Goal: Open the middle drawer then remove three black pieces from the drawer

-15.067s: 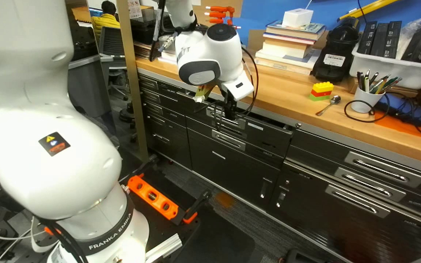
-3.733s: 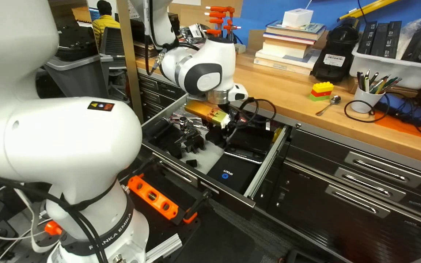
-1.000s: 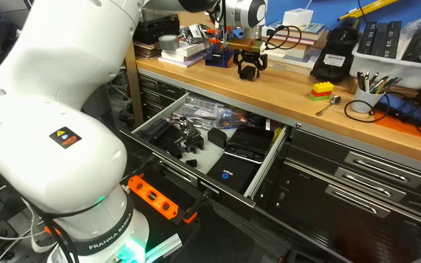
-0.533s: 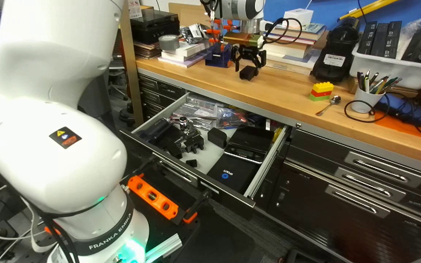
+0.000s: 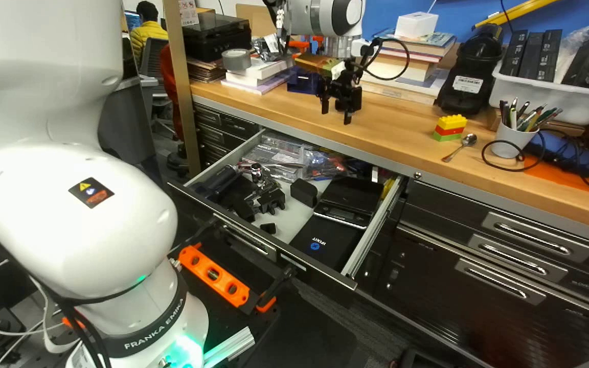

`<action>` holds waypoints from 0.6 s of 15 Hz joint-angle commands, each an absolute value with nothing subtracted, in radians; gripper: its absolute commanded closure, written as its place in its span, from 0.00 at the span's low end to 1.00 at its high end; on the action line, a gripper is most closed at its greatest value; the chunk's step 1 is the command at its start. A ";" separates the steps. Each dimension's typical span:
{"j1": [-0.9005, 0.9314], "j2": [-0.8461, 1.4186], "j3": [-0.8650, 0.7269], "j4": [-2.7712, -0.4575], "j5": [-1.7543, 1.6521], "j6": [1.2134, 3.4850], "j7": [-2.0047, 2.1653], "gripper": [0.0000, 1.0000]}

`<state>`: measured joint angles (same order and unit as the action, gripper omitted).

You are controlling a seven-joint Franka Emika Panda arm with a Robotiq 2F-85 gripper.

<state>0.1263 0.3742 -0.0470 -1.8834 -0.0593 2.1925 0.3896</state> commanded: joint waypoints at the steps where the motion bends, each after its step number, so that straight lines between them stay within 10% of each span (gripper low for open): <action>1: 0.150 0.226 -0.068 -2.136 -0.075 2.296 0.608 0.00; 9: 0.155 0.145 -0.044 -2.422 -0.050 2.478 1.071 0.00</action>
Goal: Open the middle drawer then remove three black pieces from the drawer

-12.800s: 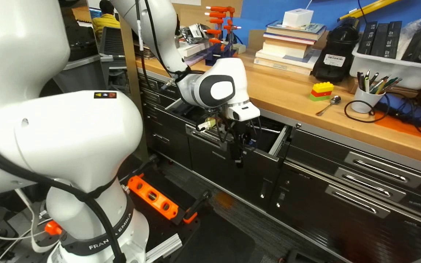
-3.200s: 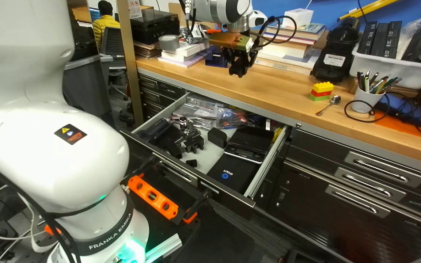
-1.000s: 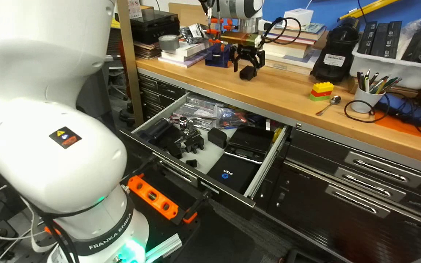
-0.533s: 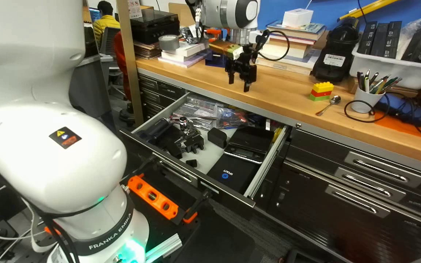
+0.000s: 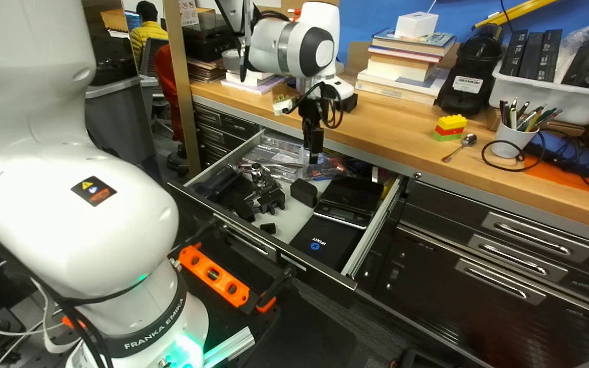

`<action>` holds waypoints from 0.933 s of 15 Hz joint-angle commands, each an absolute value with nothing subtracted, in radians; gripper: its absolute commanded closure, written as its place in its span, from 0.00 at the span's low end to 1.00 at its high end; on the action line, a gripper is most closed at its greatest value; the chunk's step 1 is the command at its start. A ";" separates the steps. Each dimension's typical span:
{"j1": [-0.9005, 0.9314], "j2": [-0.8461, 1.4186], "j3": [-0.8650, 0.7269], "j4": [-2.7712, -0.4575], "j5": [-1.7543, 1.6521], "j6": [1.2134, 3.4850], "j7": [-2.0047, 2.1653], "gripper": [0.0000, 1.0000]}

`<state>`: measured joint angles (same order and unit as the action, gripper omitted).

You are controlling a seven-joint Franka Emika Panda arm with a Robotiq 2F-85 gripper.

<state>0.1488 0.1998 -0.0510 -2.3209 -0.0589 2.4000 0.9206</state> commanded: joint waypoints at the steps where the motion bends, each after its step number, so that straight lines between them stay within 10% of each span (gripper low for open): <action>1: 0.156 0.148 -0.043 -2.442 -0.052 2.505 1.128 0.00; 14: 0.252 0.345 -0.128 -2.506 -0.059 2.882 1.804 0.00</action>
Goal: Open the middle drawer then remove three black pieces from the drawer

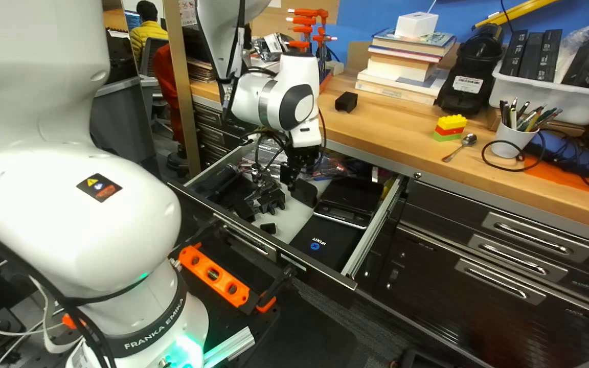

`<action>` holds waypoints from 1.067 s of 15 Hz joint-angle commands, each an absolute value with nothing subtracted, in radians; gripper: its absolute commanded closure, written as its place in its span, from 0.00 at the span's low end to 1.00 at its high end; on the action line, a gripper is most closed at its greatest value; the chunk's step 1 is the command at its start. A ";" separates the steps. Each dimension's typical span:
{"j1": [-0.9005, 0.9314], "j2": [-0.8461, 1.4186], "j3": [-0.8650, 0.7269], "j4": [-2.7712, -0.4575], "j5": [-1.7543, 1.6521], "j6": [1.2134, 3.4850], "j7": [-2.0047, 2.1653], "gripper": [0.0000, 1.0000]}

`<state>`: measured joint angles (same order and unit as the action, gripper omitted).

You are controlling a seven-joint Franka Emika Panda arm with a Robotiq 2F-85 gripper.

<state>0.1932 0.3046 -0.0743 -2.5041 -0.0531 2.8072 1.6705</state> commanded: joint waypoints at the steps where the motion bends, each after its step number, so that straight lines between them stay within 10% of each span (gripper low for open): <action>1: 0.275 0.364 -0.152 -2.505 -0.067 2.902 1.842 0.00; 8: 0.377 0.453 -0.257 -2.482 -0.059 2.955 1.949 0.00; 9: 0.387 0.461 -0.265 -2.477 -0.054 2.955 1.955 0.25; 16: 0.431 0.486 -0.289 -2.453 -0.067 2.935 1.933 0.73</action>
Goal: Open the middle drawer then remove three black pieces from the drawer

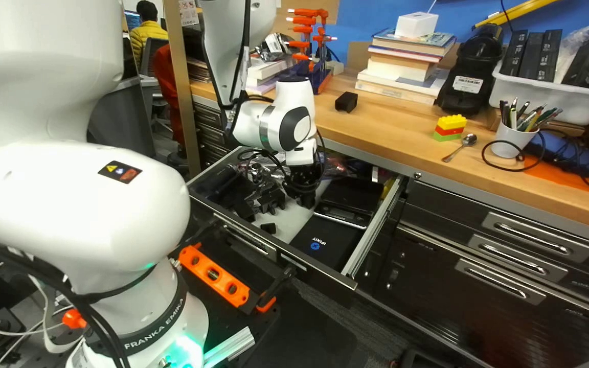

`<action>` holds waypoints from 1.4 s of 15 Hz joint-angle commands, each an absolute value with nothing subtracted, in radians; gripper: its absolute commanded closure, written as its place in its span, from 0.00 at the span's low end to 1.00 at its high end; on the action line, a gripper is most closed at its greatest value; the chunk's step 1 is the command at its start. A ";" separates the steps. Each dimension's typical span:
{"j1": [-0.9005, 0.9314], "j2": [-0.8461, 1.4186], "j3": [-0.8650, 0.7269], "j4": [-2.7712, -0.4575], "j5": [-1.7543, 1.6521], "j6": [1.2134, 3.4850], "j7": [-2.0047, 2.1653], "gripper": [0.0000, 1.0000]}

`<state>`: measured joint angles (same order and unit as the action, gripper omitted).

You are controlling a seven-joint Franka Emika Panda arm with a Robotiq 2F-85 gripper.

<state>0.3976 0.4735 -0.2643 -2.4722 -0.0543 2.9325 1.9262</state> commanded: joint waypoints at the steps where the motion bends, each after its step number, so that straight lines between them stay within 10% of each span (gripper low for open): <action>1: 0.433 0.483 -0.289 -2.454 -0.069 2.935 1.927 0.75; 9: 0.504 0.292 -0.349 -2.455 -0.307 2.706 1.861 0.75; 21: 0.149 0.248 -0.105 -2.095 -0.386 2.450 1.305 0.75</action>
